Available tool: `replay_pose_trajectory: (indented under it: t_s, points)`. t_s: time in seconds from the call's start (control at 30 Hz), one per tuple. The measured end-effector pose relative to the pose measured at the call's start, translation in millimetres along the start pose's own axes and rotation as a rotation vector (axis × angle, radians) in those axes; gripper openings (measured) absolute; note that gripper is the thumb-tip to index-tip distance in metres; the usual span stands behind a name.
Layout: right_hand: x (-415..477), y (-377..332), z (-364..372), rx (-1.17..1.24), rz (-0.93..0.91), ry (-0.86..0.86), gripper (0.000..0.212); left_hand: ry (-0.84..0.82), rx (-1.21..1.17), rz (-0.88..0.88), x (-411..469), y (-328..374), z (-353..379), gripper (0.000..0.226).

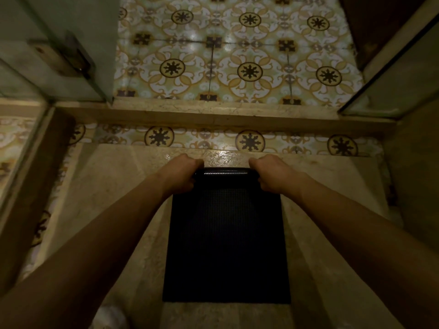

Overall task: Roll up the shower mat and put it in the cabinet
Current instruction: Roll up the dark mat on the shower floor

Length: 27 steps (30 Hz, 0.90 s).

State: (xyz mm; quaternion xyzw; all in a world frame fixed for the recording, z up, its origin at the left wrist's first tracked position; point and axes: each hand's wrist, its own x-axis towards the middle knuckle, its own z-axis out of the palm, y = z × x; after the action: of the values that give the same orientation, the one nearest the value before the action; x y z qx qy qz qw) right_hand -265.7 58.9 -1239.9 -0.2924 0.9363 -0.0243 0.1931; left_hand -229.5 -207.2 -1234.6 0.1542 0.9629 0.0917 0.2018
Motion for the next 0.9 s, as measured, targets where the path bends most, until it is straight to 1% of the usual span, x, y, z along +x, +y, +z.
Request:
replay_pose_trajectory:
  t_s: [0.2, 0.3, 0.37, 0.47, 0.6, 0.67, 0.8, 0.9]
  points:
    - [-2, -3, 3, -0.002, 0.018, 0.08, 0.028, 0.038, 0.014, -0.021, -1, 4, 1, 0.038]
    - [0, -3, 2, -0.009, 0.024, 0.032, 0.028, -0.021, 0.017, -0.016, -2, 4, -2, 0.03]
    - [0, -2, 0, -0.002, 0.027, -0.005, 0.029, -0.039, 0.009, -0.01, -3, 4, -3, 0.03]
    - [0, -4, -1, 0.009, 0.055, 0.005, 0.027, 0.009, 0.005, -0.039, -4, 7, -3, 0.029]
    - [0, -9, 1, -0.024, 0.036, 0.043, 0.031, 0.072, 0.006, -0.036, -8, 11, -3, 0.019]
    - [-1, -10, 3, -0.058, 0.014, 0.005, 0.03, 0.051, 0.011, -0.01, -11, 11, -2, 0.019]
    - [-1, -10, 1, -0.05, 0.023, -0.101, 0.024, -0.028, -0.026, -0.039, -12, 9, -3, 0.028]
    - [-2, -12, -2, -0.041, 0.059, -0.084, 0.022, -0.019, -0.001, -0.043, -11, 10, -4, 0.025]
